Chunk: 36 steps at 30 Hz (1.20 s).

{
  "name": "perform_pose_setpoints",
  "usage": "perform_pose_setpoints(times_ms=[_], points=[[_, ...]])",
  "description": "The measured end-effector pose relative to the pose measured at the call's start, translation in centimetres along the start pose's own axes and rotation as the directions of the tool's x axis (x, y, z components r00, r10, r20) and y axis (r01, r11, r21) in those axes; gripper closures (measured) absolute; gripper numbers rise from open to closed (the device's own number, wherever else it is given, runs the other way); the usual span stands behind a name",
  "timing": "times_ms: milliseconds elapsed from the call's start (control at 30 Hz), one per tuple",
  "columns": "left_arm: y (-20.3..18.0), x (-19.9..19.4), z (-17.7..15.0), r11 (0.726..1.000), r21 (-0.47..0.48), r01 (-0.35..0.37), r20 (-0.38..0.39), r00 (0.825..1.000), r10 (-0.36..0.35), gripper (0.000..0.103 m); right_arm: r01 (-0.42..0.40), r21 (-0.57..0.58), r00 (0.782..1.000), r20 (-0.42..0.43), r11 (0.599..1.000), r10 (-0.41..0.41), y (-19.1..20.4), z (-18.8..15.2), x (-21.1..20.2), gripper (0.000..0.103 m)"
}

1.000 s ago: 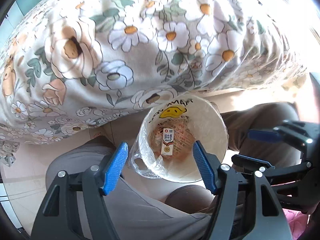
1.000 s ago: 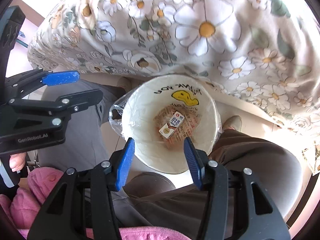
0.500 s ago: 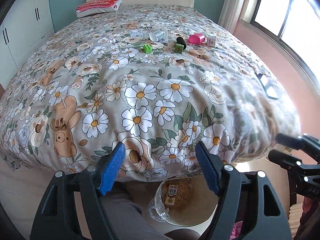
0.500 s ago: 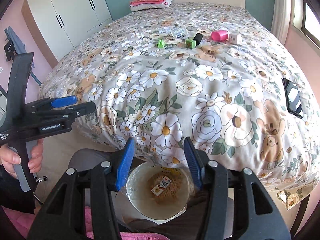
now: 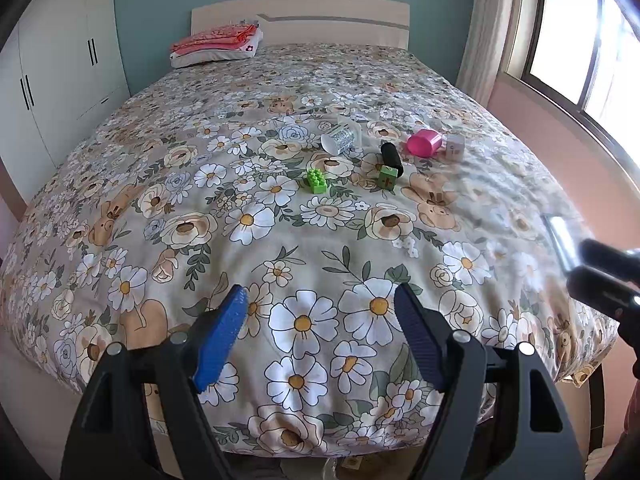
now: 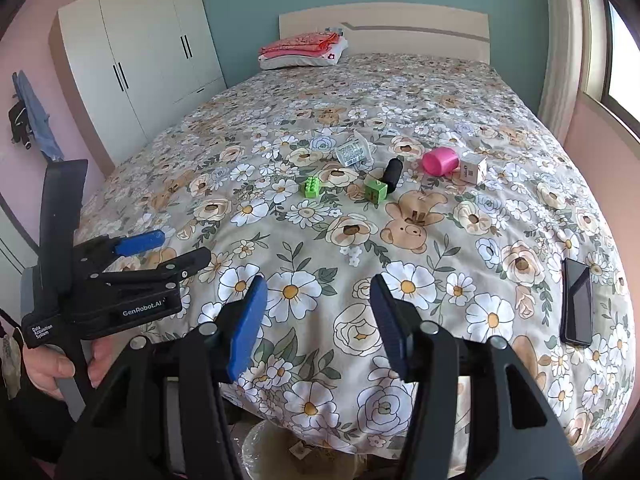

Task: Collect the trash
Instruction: 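Raise both open tools from the bin back toward the bed items, then grasp the green Lego brick with left tool while right grasps the green cube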

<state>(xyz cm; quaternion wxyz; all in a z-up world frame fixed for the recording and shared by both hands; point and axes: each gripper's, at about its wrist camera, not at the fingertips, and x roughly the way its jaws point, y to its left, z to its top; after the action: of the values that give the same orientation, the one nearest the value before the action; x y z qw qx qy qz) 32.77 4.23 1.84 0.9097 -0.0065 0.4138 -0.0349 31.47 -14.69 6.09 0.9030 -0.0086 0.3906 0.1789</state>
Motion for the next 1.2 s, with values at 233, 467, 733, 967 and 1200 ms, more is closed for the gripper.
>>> perform_pose_setpoints(times_ms=[233, 467, 733, 967, 1200], points=[[0.8, 5.3, 3.5, 0.998, -0.052, -0.03, -0.014, 0.999, 0.029, 0.025, 0.024, 0.053, 1.0, -0.007, 0.998, -0.023, -2.0, 4.6, 5.5, 0.047], [2.4, 12.0, 6.5, 0.99, -0.14, -0.001, -0.092, 0.996, -0.012, 0.025, 0.035, 0.162, 0.998, -0.05, 0.986, -0.027, -4.7, 8.1, 13.1, 0.047], [3.0, 19.5, 9.6, 0.98, -0.197, -0.028, -0.141, 0.99, 0.0, 0.025, 0.103, 0.255, 0.99, -0.118, 0.961, -0.075, -7.6, 10.9, 22.1, 0.047], [3.6, 25.3, 11.3, 0.969, -0.242, -0.045, -0.175, 0.985, 0.002, 0.025, 0.148, 0.342, 0.979, -0.187, 0.928, -0.087, -9.6, 11.4, 29.0, 0.047], [3.7, 28.5, 12.1, 0.963, -0.265, -0.053, -0.167, 0.986, 0.008, 0.028, 0.221, 0.377, 0.964, -0.222, 0.899, -0.145, -10.7, 11.1, 33.4, 0.047]])
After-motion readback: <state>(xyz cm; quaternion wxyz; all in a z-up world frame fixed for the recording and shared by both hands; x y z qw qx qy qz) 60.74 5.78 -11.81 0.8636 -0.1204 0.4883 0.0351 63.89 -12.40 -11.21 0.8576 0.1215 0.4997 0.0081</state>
